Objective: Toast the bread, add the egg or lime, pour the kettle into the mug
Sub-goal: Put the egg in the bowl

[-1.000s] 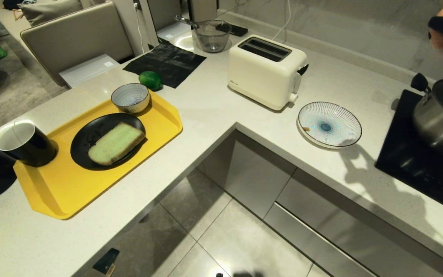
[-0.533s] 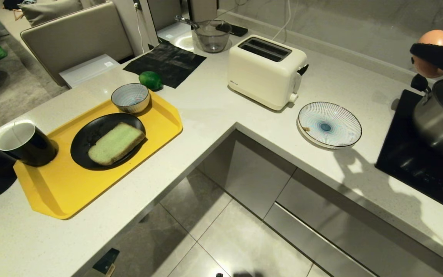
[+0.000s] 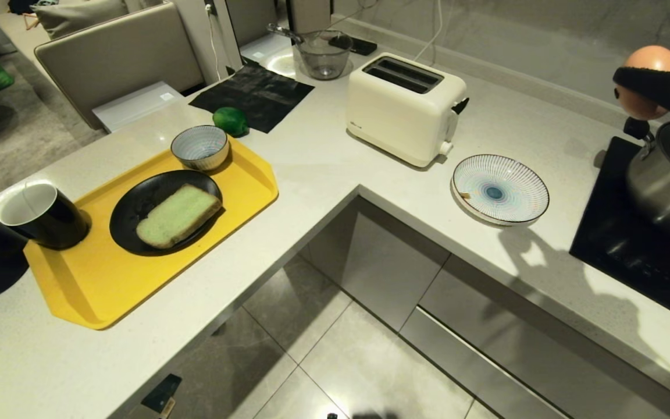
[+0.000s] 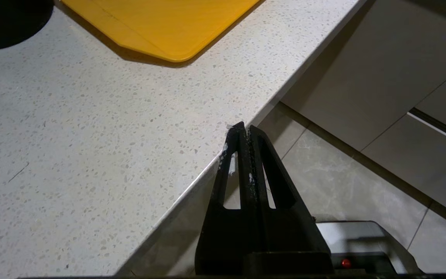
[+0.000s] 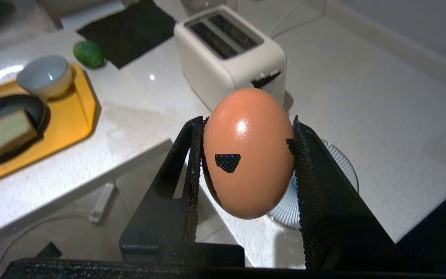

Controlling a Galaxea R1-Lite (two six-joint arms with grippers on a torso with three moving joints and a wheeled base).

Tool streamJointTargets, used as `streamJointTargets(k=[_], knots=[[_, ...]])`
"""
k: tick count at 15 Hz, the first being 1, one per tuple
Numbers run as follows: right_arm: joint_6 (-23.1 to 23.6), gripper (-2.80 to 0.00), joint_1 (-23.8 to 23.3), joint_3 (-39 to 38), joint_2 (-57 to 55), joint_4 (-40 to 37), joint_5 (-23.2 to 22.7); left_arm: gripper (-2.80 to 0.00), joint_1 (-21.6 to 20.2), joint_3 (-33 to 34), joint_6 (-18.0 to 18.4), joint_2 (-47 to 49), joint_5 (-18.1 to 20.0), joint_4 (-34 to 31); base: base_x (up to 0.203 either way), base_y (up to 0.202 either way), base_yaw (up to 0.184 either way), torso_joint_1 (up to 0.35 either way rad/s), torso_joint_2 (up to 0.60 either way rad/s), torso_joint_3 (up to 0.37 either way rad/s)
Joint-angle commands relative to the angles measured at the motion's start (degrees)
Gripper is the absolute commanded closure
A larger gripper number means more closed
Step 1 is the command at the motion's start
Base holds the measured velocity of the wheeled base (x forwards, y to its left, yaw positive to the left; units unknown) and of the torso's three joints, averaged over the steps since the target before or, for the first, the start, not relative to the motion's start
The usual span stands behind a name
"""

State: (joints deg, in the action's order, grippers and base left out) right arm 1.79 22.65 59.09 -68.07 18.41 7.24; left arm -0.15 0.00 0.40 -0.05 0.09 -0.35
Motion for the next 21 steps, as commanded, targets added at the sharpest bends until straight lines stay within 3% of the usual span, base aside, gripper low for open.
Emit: streamJointTargets(k=[1,10,21], knots=[[0.05,0.0,0.03,-0.37,0.75,0.31,0.05,0.0,0.01,0.0,-0.01,0.05,-0.01,0.0,0.0,0.0,0.0,0.0,0.0,0.0],[0.06,0.0,0.08,-2.62,2.77,0.73,-1.77,0.0,-0.02,0.0,0.04,0.05,-0.01,0.0,-0.001,0.006,-0.161,0.002,0.0,0.003],[1.43,0.0,0.18,-4.3,4.02,0.81,-2.35,0.0,-0.02,0.0,0.04,0.05,-0.01,0.0,0.0,0.0,0.0,0.0,0.0,0.0]])
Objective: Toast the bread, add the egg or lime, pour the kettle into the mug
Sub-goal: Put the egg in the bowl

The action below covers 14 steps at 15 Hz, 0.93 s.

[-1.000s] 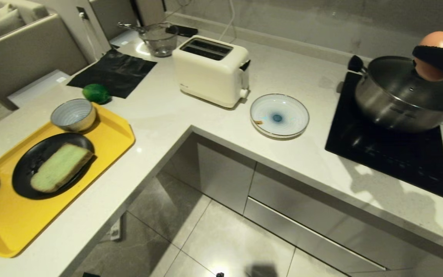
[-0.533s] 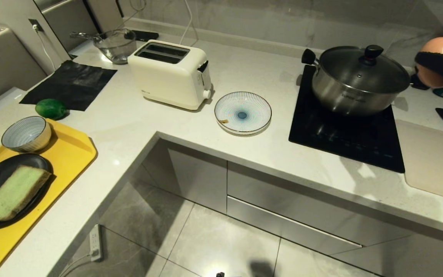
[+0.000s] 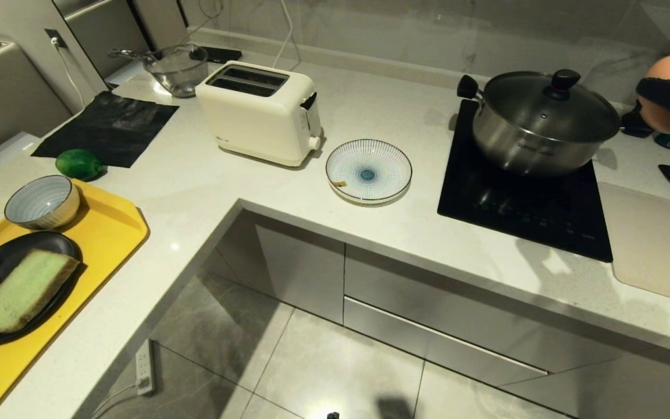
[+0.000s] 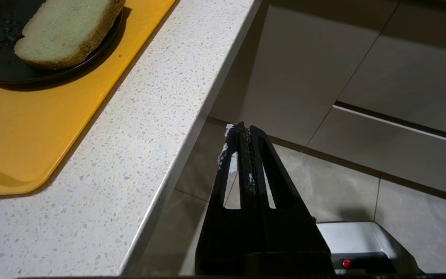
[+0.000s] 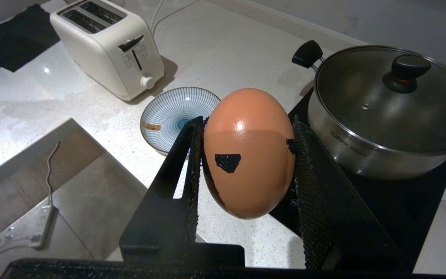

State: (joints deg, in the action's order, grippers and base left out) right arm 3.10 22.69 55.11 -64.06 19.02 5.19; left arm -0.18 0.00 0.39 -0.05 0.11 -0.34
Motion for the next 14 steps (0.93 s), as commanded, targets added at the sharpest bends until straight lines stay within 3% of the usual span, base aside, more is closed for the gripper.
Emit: streamJointTargets(k=[1,3,14], knots=[[0.21,0.0,0.25,-0.65,-0.16,0.23,-1.72,0.0,0.07,0.0,-0.04,0.05,-0.02,-0.01,0.0,0.0,0.0,0.0,0.0,0.0],[-0.07,0.0,0.25,-0.88,-0.36,0.23,-4.03,0.0,0.01,0.0,-0.04,0.05,-0.02,-0.01,0.0,0.0,0.0,0.0,0.0,0.0],[-0.03,0.0,0.25,-1.67,-1.77,0.32,-4.39,0.0,0.04,0.0,-0.04,0.05,-0.02,-0.01,0.0,0.0,0.0,0.0,0.0,0.0]])
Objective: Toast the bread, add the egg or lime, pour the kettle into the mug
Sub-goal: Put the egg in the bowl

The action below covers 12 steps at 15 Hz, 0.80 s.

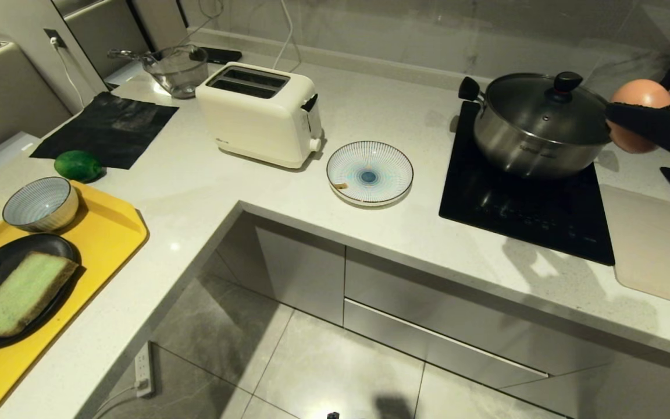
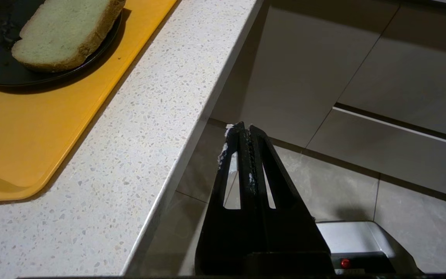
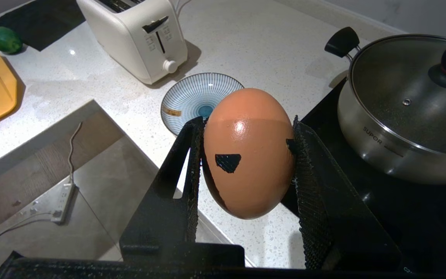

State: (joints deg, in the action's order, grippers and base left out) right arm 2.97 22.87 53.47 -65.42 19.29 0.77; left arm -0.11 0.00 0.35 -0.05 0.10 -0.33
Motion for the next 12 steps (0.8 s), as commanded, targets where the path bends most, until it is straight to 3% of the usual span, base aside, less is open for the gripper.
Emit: streamJointTargets(k=[1,12], knots=[[0.1,0.0,0.07,0.01,-0.59,0.05,0.02,0.0,-0.07,0.0,0.02,0.05,-0.01,-0.02,0.0,0.0,0.0,0.0,0.0,0.0],[0.54,0.0,-0.02,0.32,-2.61,5.94,0.02,0.0,-0.07,0.0,0.0,0.05,-0.01,-0.02,0.0,0.0,0.0,0.0,0.0,0.0]])
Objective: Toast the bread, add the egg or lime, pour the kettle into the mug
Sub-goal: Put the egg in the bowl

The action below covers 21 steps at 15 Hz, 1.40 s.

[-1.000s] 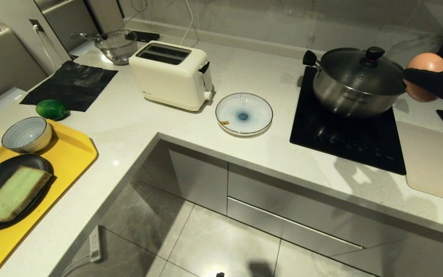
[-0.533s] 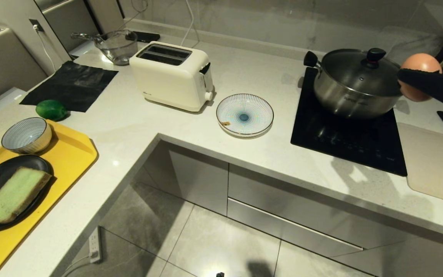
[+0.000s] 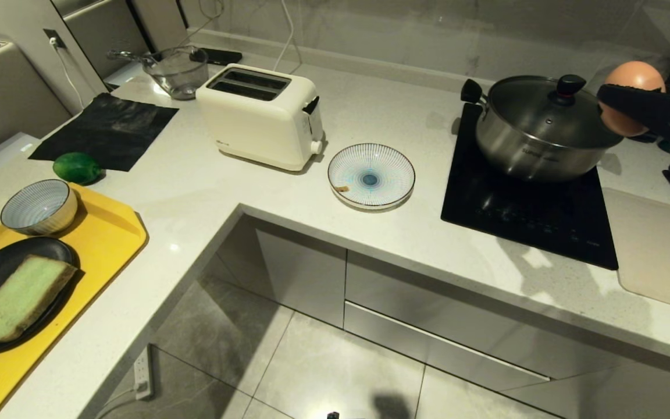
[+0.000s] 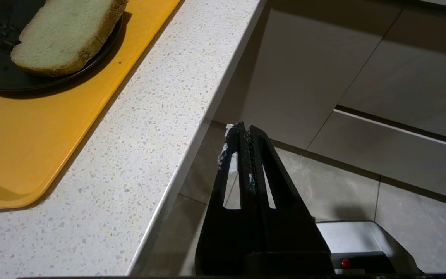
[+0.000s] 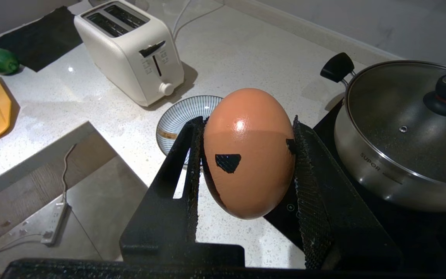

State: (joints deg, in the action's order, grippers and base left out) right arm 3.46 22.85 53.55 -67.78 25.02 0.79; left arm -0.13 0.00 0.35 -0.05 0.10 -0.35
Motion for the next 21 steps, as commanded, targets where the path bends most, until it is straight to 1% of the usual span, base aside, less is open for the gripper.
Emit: streamJointTargets(k=[1,16,19,21], knots=[[0.05,0.0,0.09,0.32,-0.32,0.21,0.0,0.0,-0.04,0.0,0.0,0.05,-0.01,0.0,0.0,0.0,0.0,0.0,0.0,0.0],[0.14,0.0,0.01,1.12,0.28,0.39,0.09,0.0,0.01,0.0,0.0,0.05,-0.01,0.0,0.0,0.0,0.0,0.0,0.0,0.0],[-0.04,0.0,-0.03,3.83,-0.16,0.08,-0.07,0.0,0.04,0.0,0.0,0.05,-0.01,0.0,0.0,0.0,0.0,0.0,0.0,0.0],[-0.36,0.0,-0.08,6.49,-1.11,-1.92,0.06,0.0,-0.04,0.0,0.0,0.05,-0.01,0.0,0.0,0.0,0.0,0.0,0.0,0.0]])
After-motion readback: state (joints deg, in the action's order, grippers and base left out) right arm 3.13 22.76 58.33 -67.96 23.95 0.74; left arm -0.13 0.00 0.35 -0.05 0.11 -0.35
